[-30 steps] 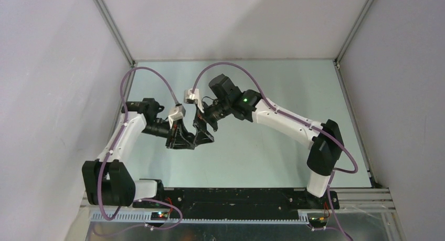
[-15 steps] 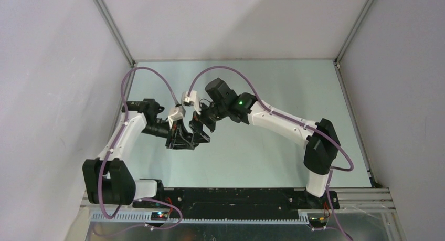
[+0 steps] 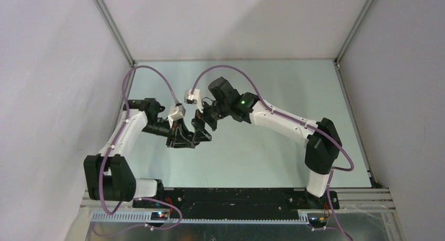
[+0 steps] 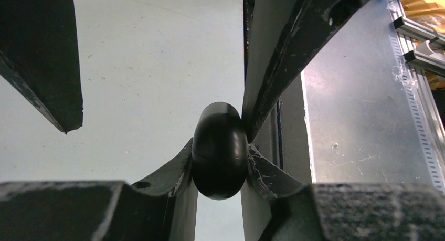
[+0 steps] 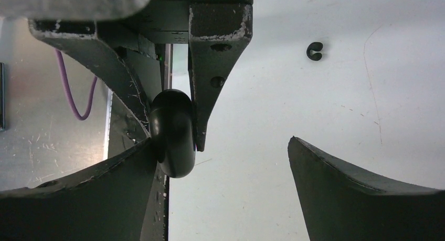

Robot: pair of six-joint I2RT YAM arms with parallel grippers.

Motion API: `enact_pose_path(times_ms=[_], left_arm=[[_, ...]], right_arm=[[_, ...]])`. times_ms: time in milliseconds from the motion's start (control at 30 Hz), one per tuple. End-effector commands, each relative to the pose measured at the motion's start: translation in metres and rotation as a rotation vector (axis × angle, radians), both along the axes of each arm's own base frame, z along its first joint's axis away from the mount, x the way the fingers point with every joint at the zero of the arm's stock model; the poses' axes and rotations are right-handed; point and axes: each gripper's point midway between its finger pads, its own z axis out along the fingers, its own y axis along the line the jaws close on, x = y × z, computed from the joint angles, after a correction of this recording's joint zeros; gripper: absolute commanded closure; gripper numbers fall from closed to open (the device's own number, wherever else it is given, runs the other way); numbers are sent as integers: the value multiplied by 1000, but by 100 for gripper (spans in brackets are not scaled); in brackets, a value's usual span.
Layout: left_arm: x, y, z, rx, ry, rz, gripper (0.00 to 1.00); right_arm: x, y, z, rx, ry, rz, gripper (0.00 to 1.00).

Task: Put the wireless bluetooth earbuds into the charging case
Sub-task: Open the charging case.

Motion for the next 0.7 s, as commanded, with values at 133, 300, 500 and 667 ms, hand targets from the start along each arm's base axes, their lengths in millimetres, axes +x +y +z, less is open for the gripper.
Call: enact_pose_path(times_ms=[133,300,500,667], left_arm=[[-7,-4,17,-45,31,-9,84],[-6,-4,17,-42,30,-6,84],[-4,-4,16,-39,34,3,84],[-2,-4,16,-37,36,7,84]], right_arm=[[22,-19,27,41,-79,-56,4],[26,-22,26,36,-84,-69,4],[23,-23,30,52,-69,-54,1],[16,-23,35,62,-51,-23,1]])
